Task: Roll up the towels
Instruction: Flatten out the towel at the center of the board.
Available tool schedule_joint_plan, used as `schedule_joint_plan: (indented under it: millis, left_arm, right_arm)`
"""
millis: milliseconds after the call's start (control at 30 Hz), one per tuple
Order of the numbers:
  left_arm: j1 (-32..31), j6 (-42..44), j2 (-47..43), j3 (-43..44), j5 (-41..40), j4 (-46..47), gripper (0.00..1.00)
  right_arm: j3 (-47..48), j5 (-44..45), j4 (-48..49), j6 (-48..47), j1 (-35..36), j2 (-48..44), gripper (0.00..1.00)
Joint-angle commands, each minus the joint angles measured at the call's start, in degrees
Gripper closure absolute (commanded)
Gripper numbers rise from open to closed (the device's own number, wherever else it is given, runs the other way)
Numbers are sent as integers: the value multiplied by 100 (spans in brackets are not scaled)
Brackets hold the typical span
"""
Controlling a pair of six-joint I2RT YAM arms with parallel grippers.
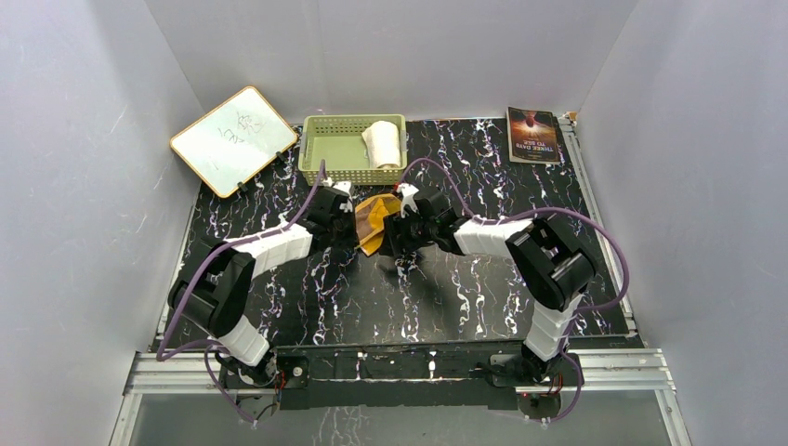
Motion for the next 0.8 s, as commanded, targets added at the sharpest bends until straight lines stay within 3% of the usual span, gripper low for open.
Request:
schedule_joint_plan:
  millis: [0,33,67,200,400,500,767]
  left_arm:
    - [-11,389,-148,280,-330,-191,73]
    - [-15,494,-230,234,-214,-84,57]
    - [-18,584,-290,166,-96,25,48]
    - [-20,864,-506,6,176,216,27]
    - [-32,1002,-238,262,125,-41,25]
    - [-33,868,-227,301,-63,-129,23]
    - [780,17,-622,294,1633,-26,17]
  right_arm:
    - [-91,132,-27,-237,23,-583,35]
    - [-105,140,-61,-273,18,-641,34]
    - [-122,150,-98,-304,24,-683,34]
    - [-280,240,-126,-342,16,-925,30]
    - [-541,543,83,-318,-9,-1223,29]
    - [-96,926,-439,-532,85,-952,33]
    - [932,2682,-1011,-1380,588,-514,37]
